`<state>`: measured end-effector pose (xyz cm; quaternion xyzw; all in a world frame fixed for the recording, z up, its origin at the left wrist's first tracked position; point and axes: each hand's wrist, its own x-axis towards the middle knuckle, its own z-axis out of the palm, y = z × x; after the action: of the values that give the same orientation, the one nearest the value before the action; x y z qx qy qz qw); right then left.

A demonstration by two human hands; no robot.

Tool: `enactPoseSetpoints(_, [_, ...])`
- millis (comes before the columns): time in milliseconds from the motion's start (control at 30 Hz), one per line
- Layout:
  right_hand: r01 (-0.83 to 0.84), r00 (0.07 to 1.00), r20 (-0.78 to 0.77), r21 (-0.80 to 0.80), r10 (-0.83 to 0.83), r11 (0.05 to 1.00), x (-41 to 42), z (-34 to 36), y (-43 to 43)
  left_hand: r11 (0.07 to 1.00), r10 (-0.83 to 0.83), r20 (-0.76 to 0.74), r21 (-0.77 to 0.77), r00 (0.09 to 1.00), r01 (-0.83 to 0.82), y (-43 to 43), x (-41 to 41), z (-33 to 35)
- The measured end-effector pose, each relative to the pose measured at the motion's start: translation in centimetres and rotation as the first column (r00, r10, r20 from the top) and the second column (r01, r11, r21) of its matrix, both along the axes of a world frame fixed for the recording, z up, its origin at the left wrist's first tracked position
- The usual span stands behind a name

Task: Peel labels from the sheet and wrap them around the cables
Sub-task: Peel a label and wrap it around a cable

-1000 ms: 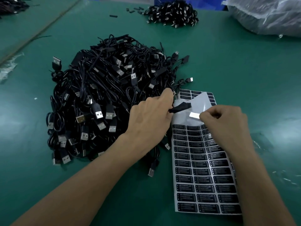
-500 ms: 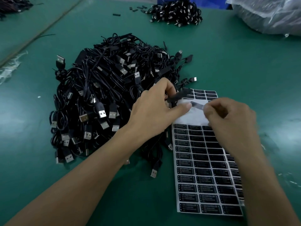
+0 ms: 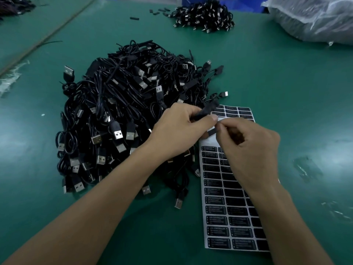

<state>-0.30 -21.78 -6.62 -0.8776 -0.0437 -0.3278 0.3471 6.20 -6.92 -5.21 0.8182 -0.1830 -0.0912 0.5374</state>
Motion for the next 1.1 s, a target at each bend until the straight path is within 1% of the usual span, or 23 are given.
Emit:
enactPoseSetpoints(100, [-0.068,0.997,-0.038,0.062,0.070,0.996,0.1,0.0,0.1,1.000,-0.013,-0.015,-0.016,1.000,0.012,0.1,0.3,-0.1])
enactPoseSetpoints(200, [-0.073,0.990,-0.101,0.212,0.096,0.975,0.1,-0.2,0.1,1.000,-0.019,-0.018,-0.013,1.000,0.018,0.2,0.3,-0.1])
enactPoseSetpoints(333, [0.031,0.973,-0.217,0.476,0.083,0.879,0.3,-0.4,-0.5,0.999,-0.026,-0.044,-0.031,0.999,0.024,0.4,0.4,0.1])
enactPoseSetpoints(433, [0.019,0.949,-0.261,0.607,0.177,0.795,0.5,-0.2,-0.8,0.997,-0.071,-0.063,-0.035,0.996,0.069,0.5,0.3,0.3])
enactPoseSetpoints(533, [-0.007,0.943,-0.255,0.630,0.215,0.777,0.5,-0.1,-0.8,0.993,-0.112,-0.065,-0.044,0.992,0.110,0.6,0.1,0.7])
enactPoseSetpoints(700, [-0.040,0.938,-0.225,0.684,0.264,0.728,0.5,0.3,-0.8,0.991,-0.136,-0.073,-0.027,0.988,0.134,0.6,0.0,0.9])
enactPoseSetpoints(933, [0.019,0.933,-0.282,0.656,0.222,0.754,0.5,0.4,-0.6,0.992,-0.125,-0.033,0.017,0.992,0.125,0.6,-0.1,0.7])
enactPoseSetpoints(1000, [0.036,0.938,-0.273,0.689,0.213,0.723,0.5,0.5,-0.7,0.996,-0.086,-0.009,0.026,0.996,0.086,0.5,-0.3,0.8])
enactPoseSetpoints(1100, [0.074,0.944,-0.259,0.772,0.206,0.632,0.5,0.7,-1.0,0.998,-0.046,-0.033,0.032,0.998,0.047,0.6,-0.7,1.2])
